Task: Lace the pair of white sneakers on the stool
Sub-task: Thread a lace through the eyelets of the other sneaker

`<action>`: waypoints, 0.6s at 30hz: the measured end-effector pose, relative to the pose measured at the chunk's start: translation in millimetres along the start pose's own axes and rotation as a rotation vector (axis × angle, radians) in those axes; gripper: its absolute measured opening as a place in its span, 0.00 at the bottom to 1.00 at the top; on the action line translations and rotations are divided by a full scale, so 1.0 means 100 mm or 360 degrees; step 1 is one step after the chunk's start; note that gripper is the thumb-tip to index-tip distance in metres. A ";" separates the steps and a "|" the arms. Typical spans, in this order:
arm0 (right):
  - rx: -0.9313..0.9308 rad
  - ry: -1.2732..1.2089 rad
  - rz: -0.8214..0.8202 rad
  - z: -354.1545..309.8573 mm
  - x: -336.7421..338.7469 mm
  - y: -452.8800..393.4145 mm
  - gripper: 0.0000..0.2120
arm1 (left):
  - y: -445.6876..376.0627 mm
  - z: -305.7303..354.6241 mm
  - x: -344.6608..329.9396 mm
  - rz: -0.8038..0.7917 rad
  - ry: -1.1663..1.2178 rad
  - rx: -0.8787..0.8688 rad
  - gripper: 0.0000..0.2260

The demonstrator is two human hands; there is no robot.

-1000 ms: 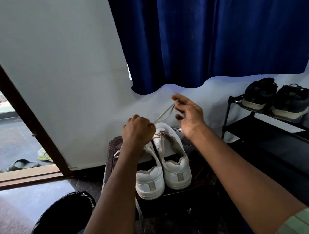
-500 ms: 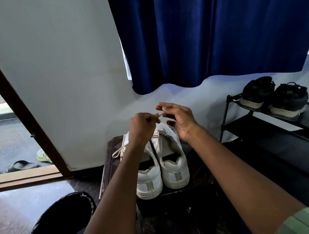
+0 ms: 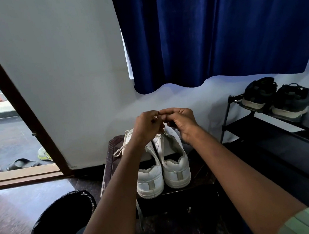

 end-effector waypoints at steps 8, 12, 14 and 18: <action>0.0021 -0.0015 0.0150 -0.08 0.19 -0.01 0.08 | -0.04 -0.34 0.15 0.0155 -0.0737 0.0121 0.09; 0.0031 0.0341 -0.0020 -0.06 0.05 0.02 0.06 | -0.01 -0.11 0.01 0.0029 -0.0541 -0.0160 0.12; 0.0081 0.0434 -0.0040 -0.08 0.02 0.05 0.05 | 0.00 -0.03 -0.08 -0.0029 -0.0475 -0.0219 0.05; 0.0009 0.0589 -0.0082 -0.12 0.10 0.03 0.08 | -0.04 -0.12 -0.03 0.0054 -0.0393 -0.0126 0.05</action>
Point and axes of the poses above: each hand's wrist, its own y-axis away from the middle knuckle, its own x-axis out of the back of the hand, z = x × y, the point moved 8 cm from there along -y, towards the middle knuckle, and after that the axes turned 13 degrees about -y, right-handed, at the moved point
